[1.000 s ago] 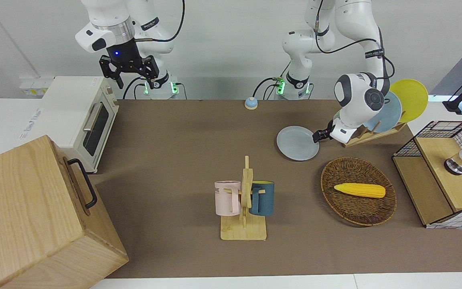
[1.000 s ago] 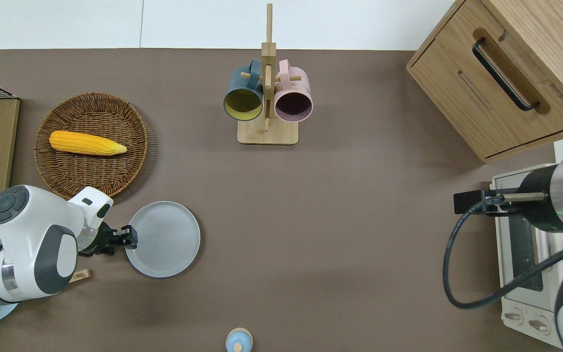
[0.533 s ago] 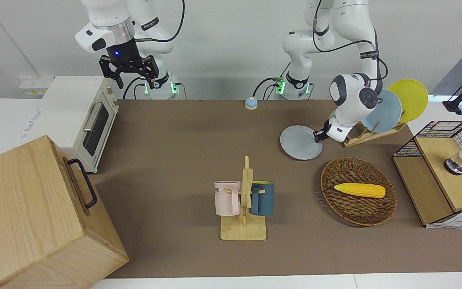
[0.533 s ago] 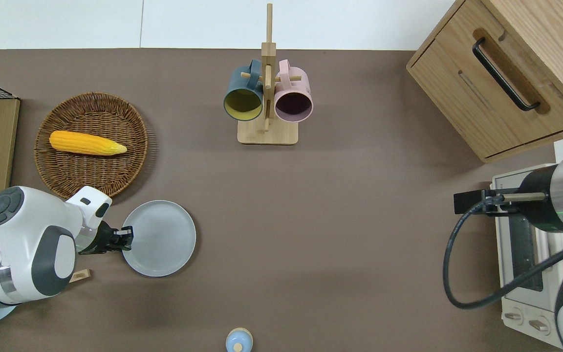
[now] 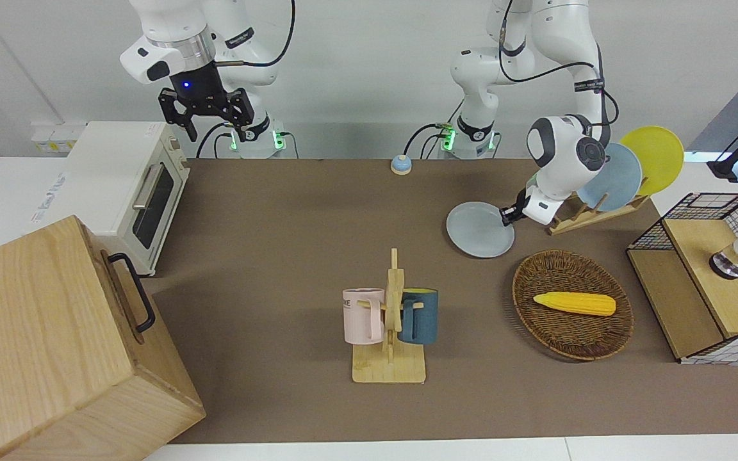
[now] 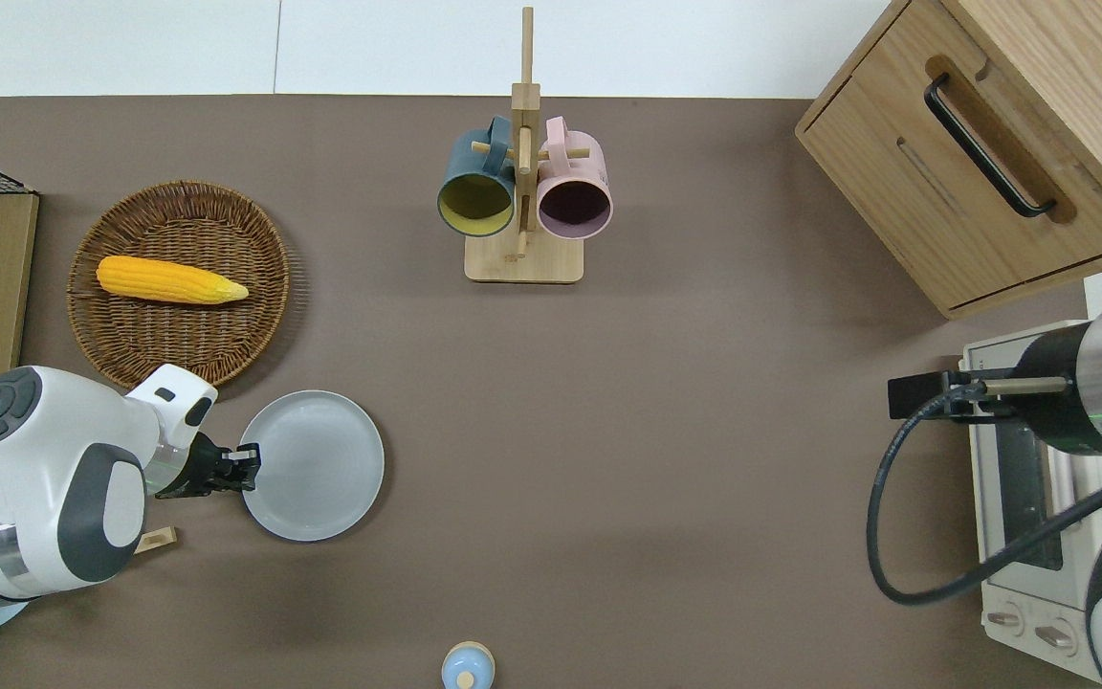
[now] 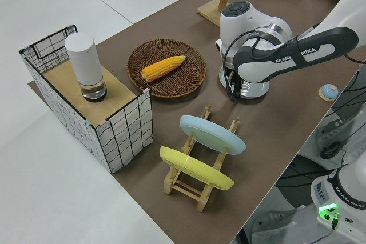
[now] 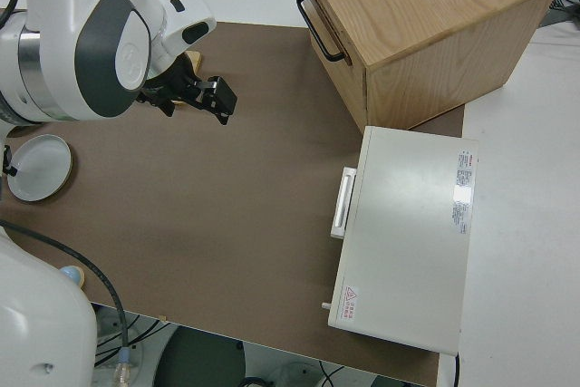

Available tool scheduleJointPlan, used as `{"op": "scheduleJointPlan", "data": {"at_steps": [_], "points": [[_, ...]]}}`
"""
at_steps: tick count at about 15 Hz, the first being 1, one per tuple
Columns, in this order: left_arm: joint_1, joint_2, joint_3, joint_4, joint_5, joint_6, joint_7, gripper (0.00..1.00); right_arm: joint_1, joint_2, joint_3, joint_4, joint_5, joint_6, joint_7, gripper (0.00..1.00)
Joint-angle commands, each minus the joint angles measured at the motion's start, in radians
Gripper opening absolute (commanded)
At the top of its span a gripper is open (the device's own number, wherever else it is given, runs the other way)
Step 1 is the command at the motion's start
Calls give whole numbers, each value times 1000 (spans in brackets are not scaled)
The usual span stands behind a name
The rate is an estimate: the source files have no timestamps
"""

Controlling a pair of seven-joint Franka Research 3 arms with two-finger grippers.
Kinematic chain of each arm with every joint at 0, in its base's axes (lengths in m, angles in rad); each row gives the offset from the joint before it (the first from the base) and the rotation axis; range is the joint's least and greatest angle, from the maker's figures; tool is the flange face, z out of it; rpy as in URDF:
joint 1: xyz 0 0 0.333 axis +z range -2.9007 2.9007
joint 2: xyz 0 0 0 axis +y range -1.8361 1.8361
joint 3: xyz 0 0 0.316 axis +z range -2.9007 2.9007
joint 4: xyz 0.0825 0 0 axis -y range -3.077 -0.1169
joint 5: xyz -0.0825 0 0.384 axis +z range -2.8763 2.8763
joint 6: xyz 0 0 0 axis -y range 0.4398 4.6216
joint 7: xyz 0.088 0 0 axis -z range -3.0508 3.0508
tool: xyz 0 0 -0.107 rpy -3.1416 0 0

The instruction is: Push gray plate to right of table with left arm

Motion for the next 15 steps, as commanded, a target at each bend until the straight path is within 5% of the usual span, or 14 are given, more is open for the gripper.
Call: {"op": "scheduleJointPlan", "data": {"at_steps": [1,15], "points": [[-21,4,-23,-28,-40,39,-25,0,-25,-27,15,-27,22,0,10,996],[-228,9,-26,-30,-139,94,-192,0,-25,-27,15,-27,22,0,10,996]]}}
